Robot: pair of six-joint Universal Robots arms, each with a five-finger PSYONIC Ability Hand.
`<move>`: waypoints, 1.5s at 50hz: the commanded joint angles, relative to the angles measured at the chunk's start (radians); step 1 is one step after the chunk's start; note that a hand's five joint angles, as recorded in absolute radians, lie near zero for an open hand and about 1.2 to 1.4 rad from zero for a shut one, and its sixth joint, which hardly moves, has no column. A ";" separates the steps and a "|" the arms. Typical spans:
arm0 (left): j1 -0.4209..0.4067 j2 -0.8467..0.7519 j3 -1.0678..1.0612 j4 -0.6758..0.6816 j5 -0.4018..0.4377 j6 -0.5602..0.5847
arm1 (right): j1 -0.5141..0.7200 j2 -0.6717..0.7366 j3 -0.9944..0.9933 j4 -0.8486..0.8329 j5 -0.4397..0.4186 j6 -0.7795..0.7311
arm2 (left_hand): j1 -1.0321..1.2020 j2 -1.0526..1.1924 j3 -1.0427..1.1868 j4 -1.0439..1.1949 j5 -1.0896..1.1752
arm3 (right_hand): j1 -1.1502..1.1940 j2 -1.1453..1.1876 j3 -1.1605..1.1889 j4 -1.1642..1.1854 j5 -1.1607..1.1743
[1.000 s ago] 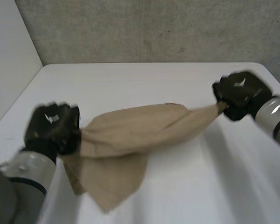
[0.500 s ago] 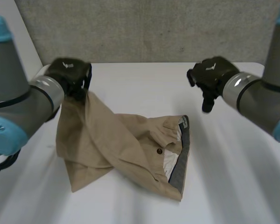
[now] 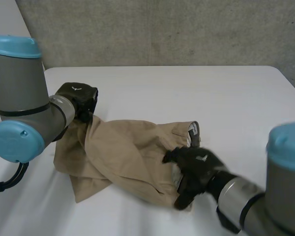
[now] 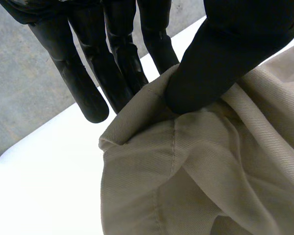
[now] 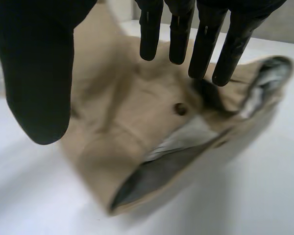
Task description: Fold the shorts.
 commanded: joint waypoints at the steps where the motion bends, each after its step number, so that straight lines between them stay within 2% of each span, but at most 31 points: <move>1: 0.005 -0.009 0.001 0.000 -0.002 -0.001 | 0.097 0.077 0.038 -0.114 0.059 -0.014 | 0.269 0.198 0.205 0.199 0.233 | 0.049 -0.010 0.002 0.011 0.011; 7: 0.016 -0.009 -0.001 0.000 -0.003 -0.014 | 0.100 0.181 0.006 -0.153 0.162 -0.037 | 0.269 0.198 0.205 0.199 0.233 | 0.151 0.092 0.105 0.113 0.114; 9: 0.016 -0.009 -0.004 -0.001 -0.003 -0.021 | 0.100 0.217 -0.014 -0.173 0.216 -0.074 | 0.269 0.198 0.205 0.199 0.233 | 0.479 0.420 0.432 0.441 0.442; 11: 0.014 -0.009 -0.008 -0.004 -0.003 -0.030 | 0.097 0.230 -0.031 -0.211 0.262 -0.120 | 0.269 0.198 0.205 0.199 0.233 | 1.066 1.007 1.020 1.028 1.029; 17: 0.011 0.005 -0.044 -0.032 0.003 -0.032 | 0.084 0.186 -0.108 -0.303 0.242 -0.287 | 0.269 0.198 0.205 0.199 0.233 | 1.070 1.010 1.023 1.031 1.032; 21: 0.011 0.007 -0.059 -0.087 0.009 -0.024 | 0.047 0.152 -0.223 -0.263 0.219 -0.466 | 0.269 0.198 0.205 0.199 0.233 | 1.070 1.010 1.023 1.031 1.032; 22: 0.012 0.007 -0.056 -0.099 0.009 -0.024 | 0.015 0.160 -0.270 -0.231 0.210 -0.540 | 0.269 0.198 0.205 0.199 0.233 | 1.070 1.010 1.023 1.031 1.032; 26: 0.014 -0.010 -0.019 -0.132 0.008 -0.017 | -0.015 0.242 -0.408 -0.168 0.195 -0.660 | 0.269 0.198 0.205 0.199 0.233 | 1.070 1.010 1.023 1.031 1.032; 31: 0.014 -0.068 0.129 -0.081 0.003 0.048 | -0.025 0.348 -0.634 -0.188 0.196 -0.683 | 0.269 0.198 0.205 0.199 0.233 | 1.070 1.010 1.023 1.031 1.032; 34: 0.014 -0.098 0.284 0.026 0.001 0.072 | -0.028 0.418 -0.812 -0.277 0.199 -0.692 | 0.269 0.198 0.205 0.199 0.233 | 1.070 1.010 1.023 1.031 1.032; 36: 0.014 -0.098 0.379 0.148 0.000 0.072 | -0.035 0.434 -0.882 -0.361 0.199 -0.692 | 0.269 0.198 0.205 0.199 0.233 | 1.070 1.010 1.023 1.031 1.032; 38: 0.009 -0.095 0.427 0.262 0.000 0.072 | -0.053 0.439 -0.961 -0.536 0.198 -0.686 | 0.269 0.198 0.205 0.199 0.233 | 1.070 1.010 1.023 1.031 1.032; 39: 0.005 -0.084 0.452 0.388 0.000 0.074 | -0.061 0.436 -0.973 -0.600 0.195 -0.683 | 0.269 0.198 0.205 0.199 0.233 | 1.070 1.010 1.023 1.031 1.032; 41: -0.006 -0.059 0.449 0.521 0.000 0.072 | -0.071 0.419 -0.981 -0.812 0.190 -0.680 | 0.269 0.198 0.205 0.199 0.233 | 1.070 1.010 1.023 1.031 1.032; 42: -0.012 -0.020 0.435 0.649 -0.003 0.074 | -0.074 0.412 -0.981 -0.862 0.190 -0.678 | 0.269 0.198 0.205 0.199 0.233 | 1.070 1.010 1.023 1.031 1.032; 44: -0.020 0.023 0.406 0.762 -0.008 0.072 | -0.074 0.386 -0.970 -1.000 0.190 -0.677 | 0.269 0.198 0.205 0.199 0.233 | 1.070 1.010 1.023 1.031 1.032; 46: -0.021 0.077 0.333 0.907 -0.005 0.065 | -0.076 0.370 -0.953 -1.038 0.187 -0.672 | 0.269 0.198 0.205 0.199 0.233 | 1.070 1.010 1.023 1.031 1.032; 50: -0.020 0.112 0.231 0.991 -0.003 0.060 | -0.073 0.344 -0.890 -1.018 0.185 -0.637 | 0.269 0.198 0.205 0.199 0.233 | 1.070 1.010 1.023 1.031 1.032; 55: -0.014 0.117 0.079 0.967 -0.005 0.057 | -0.082 0.332 -0.786 -0.928 0.184 -0.616 | 0.269 0.198 0.205 0.199 0.233 | 1.070 1.010 1.023 1.031 1.032; 61: -0.012 0.105 -0.137 0.931 0.001 0.052 | -0.131 0.361 -0.647 -0.707 0.182 -0.617 | 0.269 0.198 0.205 0.199 0.233 | 1.070 1.010 1.023 1.031 1.032; 64: -0.012 0.094 -0.273 0.927 0.004 0.052 | -0.140 0.425 -0.575 -0.580 0.158 -0.623 | 0.269 0.198 0.205 0.199 0.233 | 1.070 1.010 1.023 1.031 1.032; 71: -0.029 -0.068 -0.456 0.916 0.006 0.054 | -0.147 0.548 -0.435 -0.420 0.103 -0.663 | 0.269 0.198 0.205 0.199 0.233 | 1.070 1.010 1.023 1.031 1.032; 75: -0.034 -0.087 -0.510 0.867 0.008 0.060 | -0.153 0.533 -0.361 -0.394 0.112 -0.672 | 0.269 0.198 0.205 0.199 0.233 | 1.070 1.010 1.023 1.031 1.032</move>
